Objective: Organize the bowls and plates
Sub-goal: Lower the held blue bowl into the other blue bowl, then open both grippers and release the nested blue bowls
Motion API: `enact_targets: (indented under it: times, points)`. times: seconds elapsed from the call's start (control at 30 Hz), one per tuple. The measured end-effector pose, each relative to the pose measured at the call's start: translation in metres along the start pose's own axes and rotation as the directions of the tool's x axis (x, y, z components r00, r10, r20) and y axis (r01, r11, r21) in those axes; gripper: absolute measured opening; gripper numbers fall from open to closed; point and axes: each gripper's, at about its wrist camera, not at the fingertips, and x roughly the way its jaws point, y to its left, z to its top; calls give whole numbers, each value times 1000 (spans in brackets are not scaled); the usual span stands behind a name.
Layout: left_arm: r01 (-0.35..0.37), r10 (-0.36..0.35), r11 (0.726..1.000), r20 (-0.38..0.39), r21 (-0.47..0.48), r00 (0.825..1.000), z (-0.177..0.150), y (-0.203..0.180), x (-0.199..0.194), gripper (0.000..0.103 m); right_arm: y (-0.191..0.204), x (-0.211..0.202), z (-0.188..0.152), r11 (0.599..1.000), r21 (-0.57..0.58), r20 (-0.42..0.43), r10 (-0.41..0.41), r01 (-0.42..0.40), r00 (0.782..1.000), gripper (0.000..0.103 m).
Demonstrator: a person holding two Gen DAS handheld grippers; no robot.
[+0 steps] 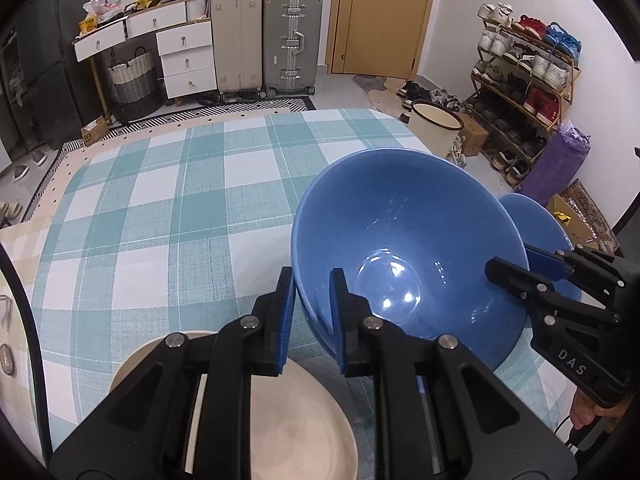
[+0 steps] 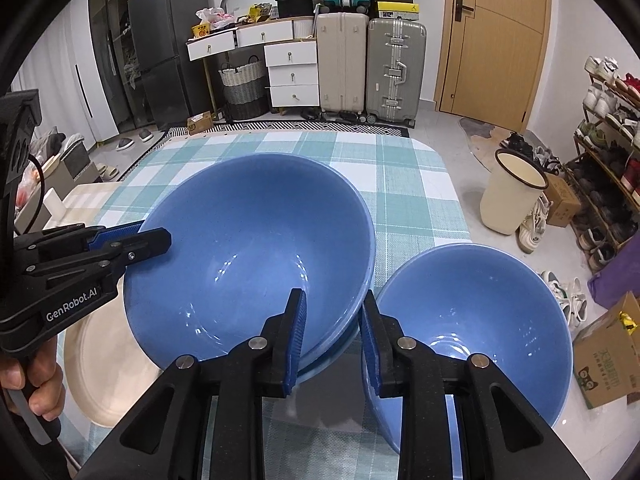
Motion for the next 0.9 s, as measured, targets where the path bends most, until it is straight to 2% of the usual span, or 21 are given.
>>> enact_targets:
  times: [0.27, 0.6, 0.67, 0.77, 0.9]
  points:
    - [0, 0, 1000, -32, 1, 999, -8, 3, 18, 13, 4, 8, -4, 1000, -23, -6, -20, 19, 1000, 27]
    - [-5, 5, 1000, -31, 4, 1000, -9, 1, 25, 14, 6, 10, -11, 996, -52, 11, -73, 74, 997, 29]
    - [-1, 1, 1000, -38, -2, 999, -11, 3, 25, 17, 6, 8, -13, 995, -54, 23, -84, 85, 996, 31]
    - [4, -5, 1000, -40, -24, 999, -13, 8, 25, 28, 6, 5, -16, 995, -45, 45, -87, 89, 995, 34]
    - [33, -34, 998, -29, -45, 999, -16, 11, 17, 43, 0, -6, -19, 999, 25, 93, -45, 42, 995, 39]
